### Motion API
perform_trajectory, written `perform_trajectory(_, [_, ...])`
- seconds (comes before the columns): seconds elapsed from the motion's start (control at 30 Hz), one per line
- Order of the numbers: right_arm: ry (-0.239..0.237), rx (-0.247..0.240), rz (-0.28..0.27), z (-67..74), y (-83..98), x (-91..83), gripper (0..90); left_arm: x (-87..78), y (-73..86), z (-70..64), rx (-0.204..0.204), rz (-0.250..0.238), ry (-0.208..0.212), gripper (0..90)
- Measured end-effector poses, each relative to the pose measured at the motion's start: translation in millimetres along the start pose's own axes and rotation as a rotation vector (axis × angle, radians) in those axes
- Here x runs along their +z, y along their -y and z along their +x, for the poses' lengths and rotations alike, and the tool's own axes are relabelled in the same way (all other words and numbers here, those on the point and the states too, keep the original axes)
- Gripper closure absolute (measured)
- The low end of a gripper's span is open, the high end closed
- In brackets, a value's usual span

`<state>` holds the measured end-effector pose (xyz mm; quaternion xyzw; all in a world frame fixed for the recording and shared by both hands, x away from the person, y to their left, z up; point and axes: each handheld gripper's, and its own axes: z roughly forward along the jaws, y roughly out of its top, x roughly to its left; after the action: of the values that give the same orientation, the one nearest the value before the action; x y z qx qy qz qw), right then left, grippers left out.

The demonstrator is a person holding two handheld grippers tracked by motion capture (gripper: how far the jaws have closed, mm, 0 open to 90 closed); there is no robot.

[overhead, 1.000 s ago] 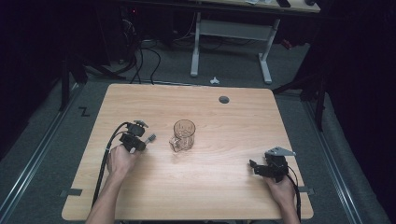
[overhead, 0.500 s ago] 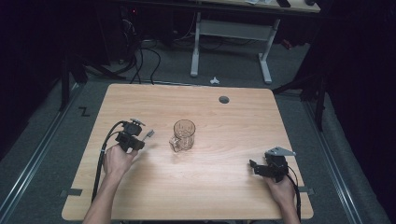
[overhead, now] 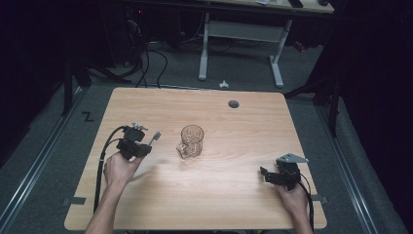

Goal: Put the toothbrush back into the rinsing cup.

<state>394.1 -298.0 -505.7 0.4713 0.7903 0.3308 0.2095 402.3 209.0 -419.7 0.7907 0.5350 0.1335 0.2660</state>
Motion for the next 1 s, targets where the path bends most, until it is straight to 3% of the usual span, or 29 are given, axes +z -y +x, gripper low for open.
perform_trajectory(0.63, [0.000,-0.001,0.000,0.0,0.0,0.0,22.9,-25.0,1.0,-20.0,0.008,-0.178,0.131,79.9])
perform_trajectory(1.0, [-0.001,-0.001,0.000,0.0,0.0,0.0,22.9,-32.1,-9.3,-32.5,0.042,-0.234,0.148,79.9])
